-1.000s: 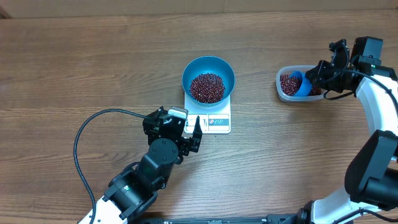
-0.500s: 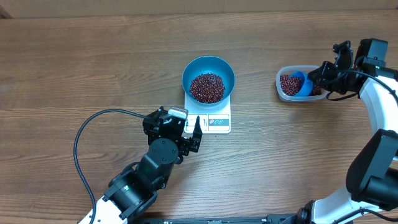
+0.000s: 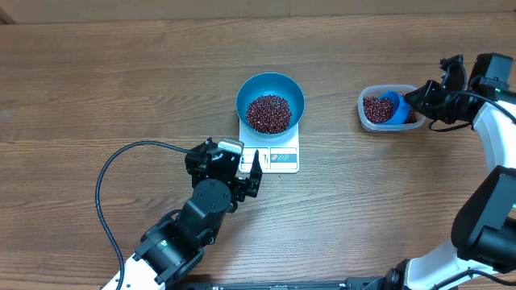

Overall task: Scoop item into bowl and weigh 150g on scale
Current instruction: 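Push the scoop into the red beans and drag to refill it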

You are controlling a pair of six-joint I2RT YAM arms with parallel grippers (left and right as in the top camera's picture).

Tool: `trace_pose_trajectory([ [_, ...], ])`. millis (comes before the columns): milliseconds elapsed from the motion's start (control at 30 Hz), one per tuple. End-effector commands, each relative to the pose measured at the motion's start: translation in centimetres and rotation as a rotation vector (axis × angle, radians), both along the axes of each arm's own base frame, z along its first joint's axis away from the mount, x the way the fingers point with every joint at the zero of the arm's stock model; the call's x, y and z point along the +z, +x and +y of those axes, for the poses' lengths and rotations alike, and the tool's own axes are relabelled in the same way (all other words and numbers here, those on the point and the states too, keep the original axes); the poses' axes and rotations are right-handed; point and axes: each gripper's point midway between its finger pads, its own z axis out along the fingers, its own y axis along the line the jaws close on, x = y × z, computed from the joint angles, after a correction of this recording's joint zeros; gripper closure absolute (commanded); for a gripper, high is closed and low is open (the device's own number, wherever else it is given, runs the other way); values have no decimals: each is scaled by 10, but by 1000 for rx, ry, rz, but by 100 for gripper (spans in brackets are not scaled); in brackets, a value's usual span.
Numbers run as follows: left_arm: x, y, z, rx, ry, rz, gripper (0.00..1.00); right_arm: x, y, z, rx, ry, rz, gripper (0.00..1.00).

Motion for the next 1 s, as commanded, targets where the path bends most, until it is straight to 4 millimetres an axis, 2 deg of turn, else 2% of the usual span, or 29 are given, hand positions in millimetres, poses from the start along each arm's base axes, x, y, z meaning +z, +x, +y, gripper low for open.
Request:
trace_pose_trajectory([
  [0,-2,0,1,17,-11,5,0,2,1,0,11,61,-28,96],
  [333,-2,0,1,17,-11,5,0,7,-3,-10,-8,113,-41,96],
  [500,-2,0,1,17,-11,5,0,16,-3,-4,15,185,-75,96],
  [700,-2,0,1,17,-11,5,0,18,-5,-9,5,199,-82,96],
  [967,-2,0,1,17,-11,5,0,26,-4,-2,33,255,-111,96],
])
